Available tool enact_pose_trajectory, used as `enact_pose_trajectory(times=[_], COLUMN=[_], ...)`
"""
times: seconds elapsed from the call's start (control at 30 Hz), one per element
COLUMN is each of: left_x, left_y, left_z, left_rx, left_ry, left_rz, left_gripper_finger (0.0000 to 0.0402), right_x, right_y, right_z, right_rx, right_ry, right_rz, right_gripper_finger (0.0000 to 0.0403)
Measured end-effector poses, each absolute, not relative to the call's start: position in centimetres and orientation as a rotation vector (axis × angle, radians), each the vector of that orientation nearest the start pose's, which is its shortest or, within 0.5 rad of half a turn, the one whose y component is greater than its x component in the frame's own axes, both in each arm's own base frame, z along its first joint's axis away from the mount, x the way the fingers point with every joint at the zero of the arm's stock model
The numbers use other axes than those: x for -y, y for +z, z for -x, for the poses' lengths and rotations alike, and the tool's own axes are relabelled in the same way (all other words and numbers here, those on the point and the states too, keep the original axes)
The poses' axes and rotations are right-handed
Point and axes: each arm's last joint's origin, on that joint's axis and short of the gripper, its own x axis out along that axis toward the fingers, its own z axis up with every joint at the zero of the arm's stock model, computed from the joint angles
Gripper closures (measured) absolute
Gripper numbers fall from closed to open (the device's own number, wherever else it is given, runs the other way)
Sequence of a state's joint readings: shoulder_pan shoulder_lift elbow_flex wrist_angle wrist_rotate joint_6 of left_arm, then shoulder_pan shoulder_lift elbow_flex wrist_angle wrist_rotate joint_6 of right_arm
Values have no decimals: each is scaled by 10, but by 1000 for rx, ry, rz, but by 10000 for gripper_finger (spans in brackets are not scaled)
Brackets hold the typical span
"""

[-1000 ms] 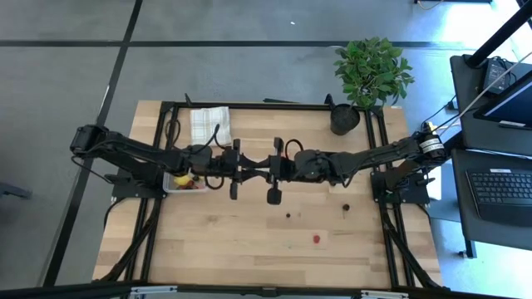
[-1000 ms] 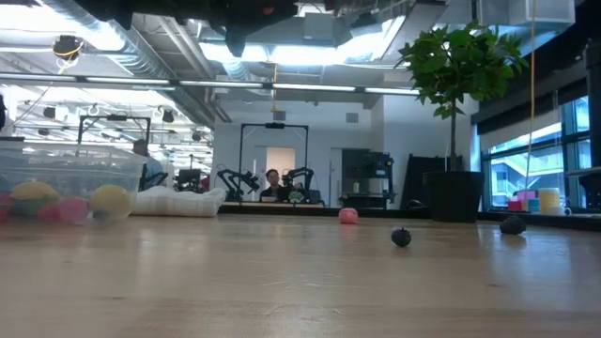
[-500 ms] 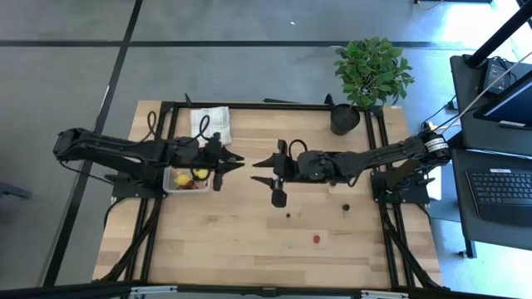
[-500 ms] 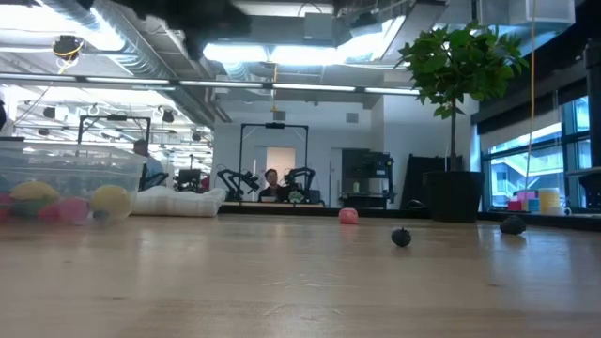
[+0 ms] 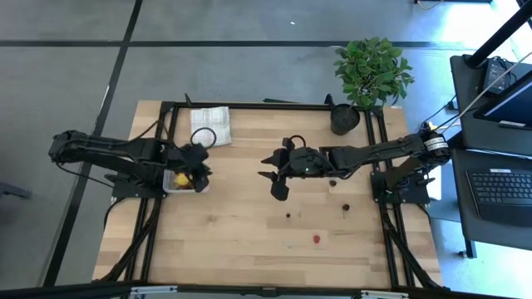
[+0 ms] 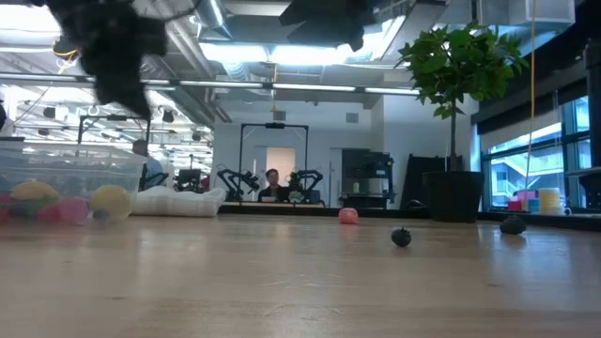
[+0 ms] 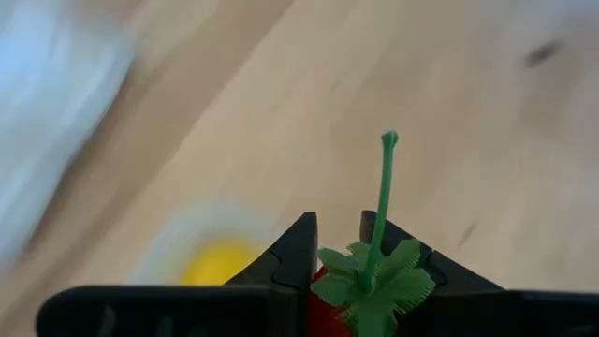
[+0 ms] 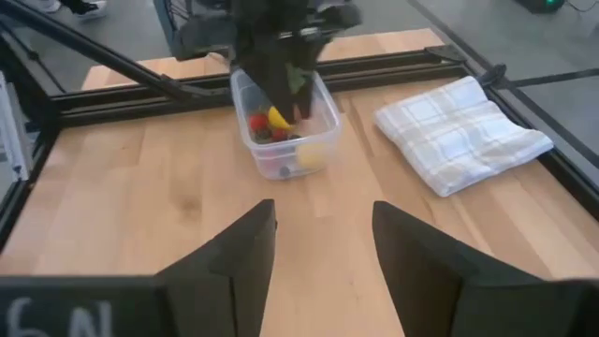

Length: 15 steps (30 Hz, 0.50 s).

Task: Pick and placing Produce into tupperware
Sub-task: Put the red strawberry into the transparent bin

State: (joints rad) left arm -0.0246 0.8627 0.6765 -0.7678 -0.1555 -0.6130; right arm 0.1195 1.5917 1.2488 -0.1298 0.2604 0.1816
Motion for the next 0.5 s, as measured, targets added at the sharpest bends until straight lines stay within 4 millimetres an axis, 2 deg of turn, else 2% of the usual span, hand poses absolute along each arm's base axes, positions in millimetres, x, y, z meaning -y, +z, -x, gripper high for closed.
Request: enact_pose_trajectory(times=[0.17,0.3,0.5], left_x=[0,0,0], left_y=[230,227,227], left_z=[-140,-134,-133], left_rx=[-1038,-1078,-1077], left_ry=[544,626,649], left_rz=[618,692,763], left_gripper_finger=[328,333,324], right_x=[-34,-33,-29], right_y=[298,299,299], right_z=[-360,-361,-361], right_rx=[-449,-442,-442], right_ry=[-185,-188,-198], right_rz=[-90,-93,-95], right_gripper_finger=[228,231,231])
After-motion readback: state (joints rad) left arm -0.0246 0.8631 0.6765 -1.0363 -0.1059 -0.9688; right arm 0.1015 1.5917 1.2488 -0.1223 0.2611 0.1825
